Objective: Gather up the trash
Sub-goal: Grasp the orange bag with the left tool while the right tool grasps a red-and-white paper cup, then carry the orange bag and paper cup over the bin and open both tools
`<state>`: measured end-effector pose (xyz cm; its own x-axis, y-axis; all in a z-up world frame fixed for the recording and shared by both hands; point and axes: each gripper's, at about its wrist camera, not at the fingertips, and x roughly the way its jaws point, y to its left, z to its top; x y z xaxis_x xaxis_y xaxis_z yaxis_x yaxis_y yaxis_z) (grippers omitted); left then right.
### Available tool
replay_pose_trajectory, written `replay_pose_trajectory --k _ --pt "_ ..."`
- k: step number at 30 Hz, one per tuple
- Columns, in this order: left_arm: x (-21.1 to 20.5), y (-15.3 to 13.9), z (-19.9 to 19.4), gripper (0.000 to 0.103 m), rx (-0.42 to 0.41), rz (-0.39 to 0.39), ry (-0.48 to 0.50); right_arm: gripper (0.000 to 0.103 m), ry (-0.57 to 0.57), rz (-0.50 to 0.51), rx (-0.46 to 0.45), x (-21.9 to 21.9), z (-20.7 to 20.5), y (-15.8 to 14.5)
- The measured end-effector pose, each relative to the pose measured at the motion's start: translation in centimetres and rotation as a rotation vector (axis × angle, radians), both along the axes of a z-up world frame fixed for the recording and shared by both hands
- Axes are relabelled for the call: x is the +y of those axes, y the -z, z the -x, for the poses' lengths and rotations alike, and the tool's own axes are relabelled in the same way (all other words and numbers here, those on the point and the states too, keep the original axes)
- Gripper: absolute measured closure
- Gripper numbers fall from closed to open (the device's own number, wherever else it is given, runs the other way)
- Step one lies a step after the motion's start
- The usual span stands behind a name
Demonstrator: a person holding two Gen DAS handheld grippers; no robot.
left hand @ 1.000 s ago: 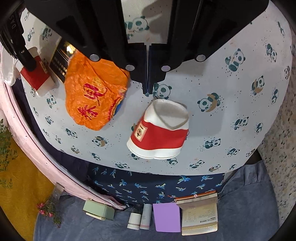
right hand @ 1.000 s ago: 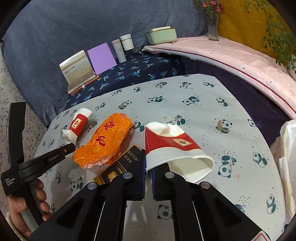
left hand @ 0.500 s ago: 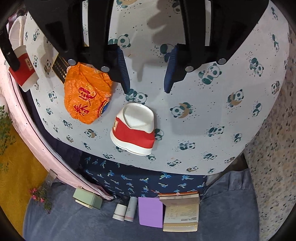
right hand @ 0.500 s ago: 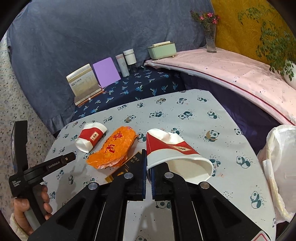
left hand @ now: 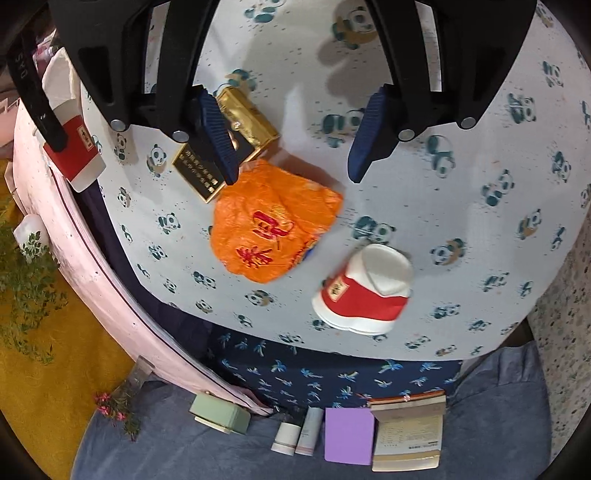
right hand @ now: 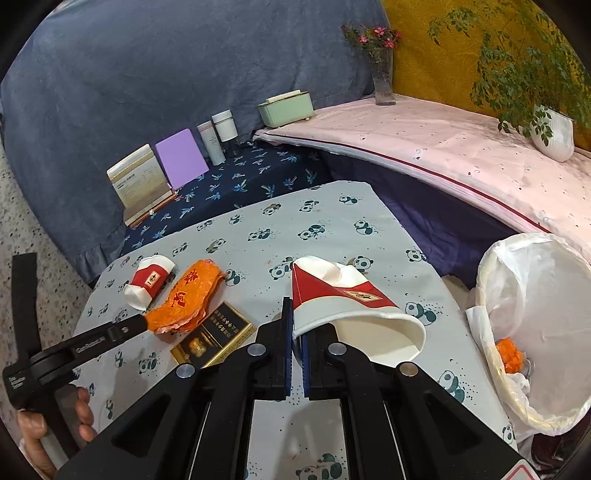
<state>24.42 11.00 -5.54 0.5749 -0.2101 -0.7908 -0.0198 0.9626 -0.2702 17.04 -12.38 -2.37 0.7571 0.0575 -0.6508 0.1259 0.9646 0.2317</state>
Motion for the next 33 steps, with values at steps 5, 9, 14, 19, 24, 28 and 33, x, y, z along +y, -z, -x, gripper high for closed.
replay_pose_trajectory --k 5,9,14,19,24,28,33 --pt "-0.6 1.6 -1.4 0.050 0.055 0.043 -0.025 0.099 -0.003 0.005 0.008 -0.4 0.0 0.5" --pt "-1.0 2.0 -2.1 0.090 0.070 0.059 -0.002 0.099 -0.001 0.002 0.014 -0.8 0.0 0.8" --pt "-2.3 0.9 -1.3 0.098 0.012 0.020 0.034 0.099 0.003 -0.004 0.017 -1.2 0.1 1.1" --pt "-3.8 -1.1 0.0 0.098 -0.044 0.002 0.075 0.099 0.013 -0.008 0.006 -1.9 0.8 0.7" --pt "-6.0 -3.6 1.6 0.098 -0.103 -0.001 0.126 0.099 0.033 -0.013 -0.019 -3.1 2.1 -0.2" --pt "-8.4 -5.0 2.8 0.098 -0.130 0.005 0.176 0.099 0.060 -0.016 -0.039 -4.6 3.3 -1.0" --pt "-12.1 -6.1 4.3 0.098 -0.149 0.010 0.255 0.099 0.105 -0.021 -0.058 -7.0 5.1 -1.7"
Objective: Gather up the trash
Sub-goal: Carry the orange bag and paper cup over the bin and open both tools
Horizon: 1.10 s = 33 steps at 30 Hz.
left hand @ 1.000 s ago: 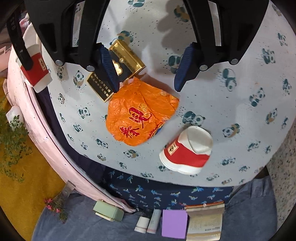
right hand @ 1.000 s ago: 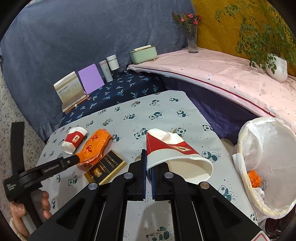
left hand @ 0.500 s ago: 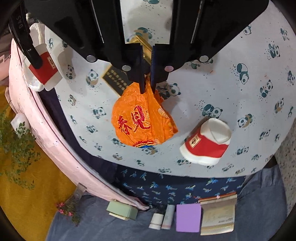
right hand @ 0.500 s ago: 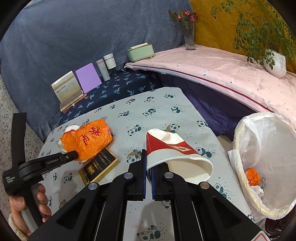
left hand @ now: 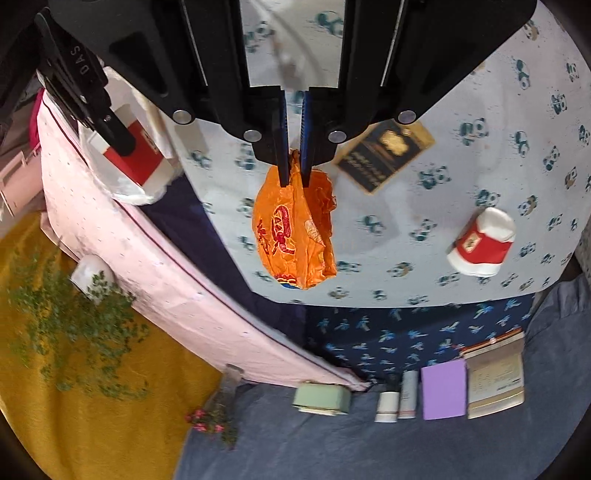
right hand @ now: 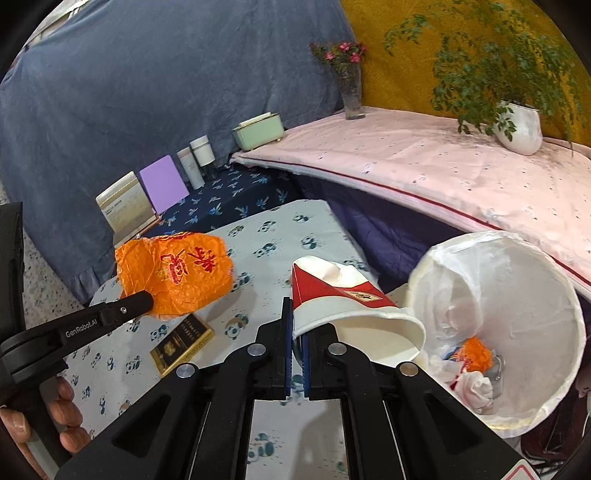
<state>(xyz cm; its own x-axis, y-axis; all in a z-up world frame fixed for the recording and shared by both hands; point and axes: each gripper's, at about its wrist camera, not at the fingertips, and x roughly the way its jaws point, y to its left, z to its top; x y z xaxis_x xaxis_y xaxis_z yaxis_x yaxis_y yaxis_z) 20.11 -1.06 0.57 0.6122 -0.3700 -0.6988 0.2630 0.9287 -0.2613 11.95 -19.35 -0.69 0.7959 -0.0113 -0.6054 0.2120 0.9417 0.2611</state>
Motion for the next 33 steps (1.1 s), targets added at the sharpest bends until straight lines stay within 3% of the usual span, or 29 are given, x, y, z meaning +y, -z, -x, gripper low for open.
replay_pose_trajectory --k 18,26,30,33 --pt "-15.4 0.1 5.7 0.098 -0.019 -0.045 0.305 0.099 0.222 -0.034 -0.004 -11.1 7.1 0.7" --pt "-18.7 1.2 7.1 0.095 -0.005 -0.033 0.373 0.099 0.257 -0.040 0.012 -13.6 8.1 1.5" --pt "-19.1 1.5 7.2 0.069 -0.001 -0.045 0.368 0.094 0.265 -0.047 0.010 -14.1 8.5 1.6" --pt "-18.9 1.5 7.1 0.063 -0.006 -0.050 0.354 0.092 0.270 -0.050 0.013 -14.3 8.5 1.8"
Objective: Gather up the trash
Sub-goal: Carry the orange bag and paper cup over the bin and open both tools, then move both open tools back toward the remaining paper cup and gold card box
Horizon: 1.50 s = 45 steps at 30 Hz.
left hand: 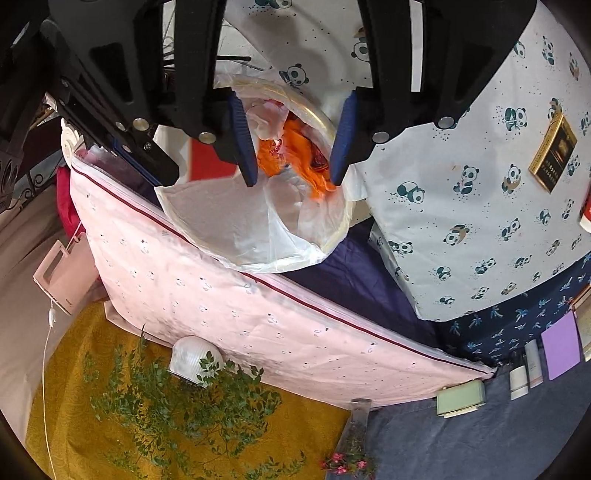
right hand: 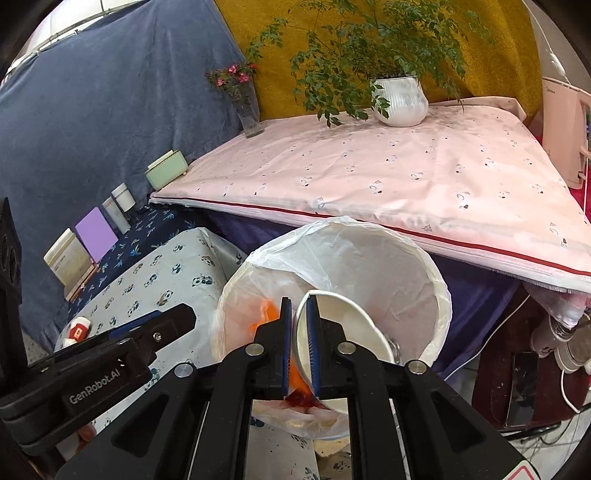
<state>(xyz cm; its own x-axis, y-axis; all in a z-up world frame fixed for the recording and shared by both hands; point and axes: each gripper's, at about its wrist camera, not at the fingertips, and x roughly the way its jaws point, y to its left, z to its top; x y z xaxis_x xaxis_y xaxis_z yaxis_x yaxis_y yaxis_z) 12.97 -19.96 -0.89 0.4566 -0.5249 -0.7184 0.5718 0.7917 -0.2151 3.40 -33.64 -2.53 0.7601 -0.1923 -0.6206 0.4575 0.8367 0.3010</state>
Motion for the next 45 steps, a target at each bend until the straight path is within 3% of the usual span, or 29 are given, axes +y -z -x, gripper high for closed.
replay_pose_trajectory --k 5,12,23,35,40,45 --pt "1.1 0.0 -0.6 0.062 0.007 -0.004 -0.028 0.092 -0.003 -0.004 -0.004 0.0 -0.1 0.0" --pt "3.6 0.0 -0.7 0.049 -0.010 -0.006 -0.088 0.086 -0.031 0.008 -0.009 1.3 -0.7 -0.6" --pt "12.3 0.5 -2.0 0.040 -0.018 -0.024 -0.262 0.084 -0.157 0.025 -0.002 7.2 -3.9 -1.8" --pt "28.2 1.8 -3.9 0.039 0.001 -0.080 -0.624 0.084 -0.433 0.046 0.012 20.9 -11.2 -2.9" --pt "35.5 2.4 -4.8 0.039 0.021 -0.098 -0.781 0.084 -0.556 0.024 0.035 27.8 -15.5 -2.0" --pt "40.5 3.0 -5.4 0.039 0.029 -0.106 -0.874 0.084 -0.651 0.004 0.058 34.4 -20.1 -0.7"
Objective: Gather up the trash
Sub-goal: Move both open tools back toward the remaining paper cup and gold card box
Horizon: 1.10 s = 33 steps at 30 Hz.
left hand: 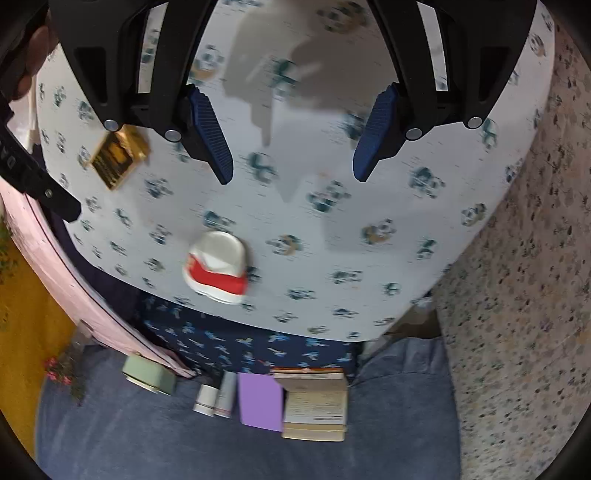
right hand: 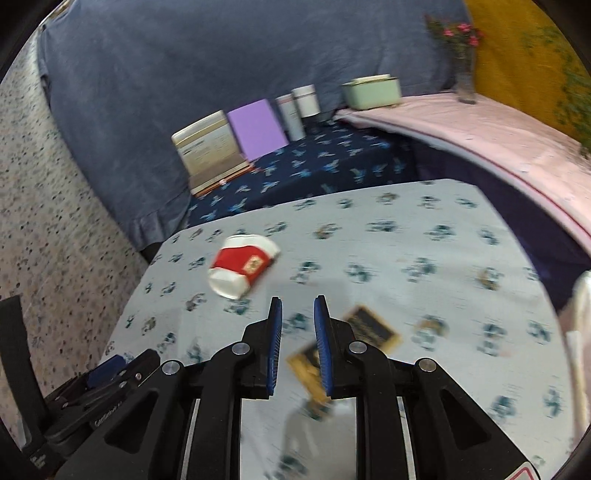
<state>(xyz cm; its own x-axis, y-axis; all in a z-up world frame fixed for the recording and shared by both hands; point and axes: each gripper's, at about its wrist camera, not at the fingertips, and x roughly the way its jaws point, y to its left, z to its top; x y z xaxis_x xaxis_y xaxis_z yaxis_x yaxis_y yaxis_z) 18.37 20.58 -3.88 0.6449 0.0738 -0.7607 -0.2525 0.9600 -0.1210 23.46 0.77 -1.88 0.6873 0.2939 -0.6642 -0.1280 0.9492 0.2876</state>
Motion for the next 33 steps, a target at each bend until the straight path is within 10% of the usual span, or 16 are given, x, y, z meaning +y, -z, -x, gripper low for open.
replay_pose_trajectory --k 16,25,33 --pt "7.3 2.5 -2.8 0.039 0.040 -0.004 -0.087 0.084 -0.115 0.077 0.100 12.2 -11.1 4.9" --pt "5.3 2.0 -2.0 0.037 0.031 0.037 -0.028 0.085 -0.153 0.069 0.123 9.2 -3.4 5.4" --pt "0.0 1.4 -1.5 0.015 0.028 0.082 0.109 0.083 -0.068 0.061 0.036 3.4 4.0 2.5"
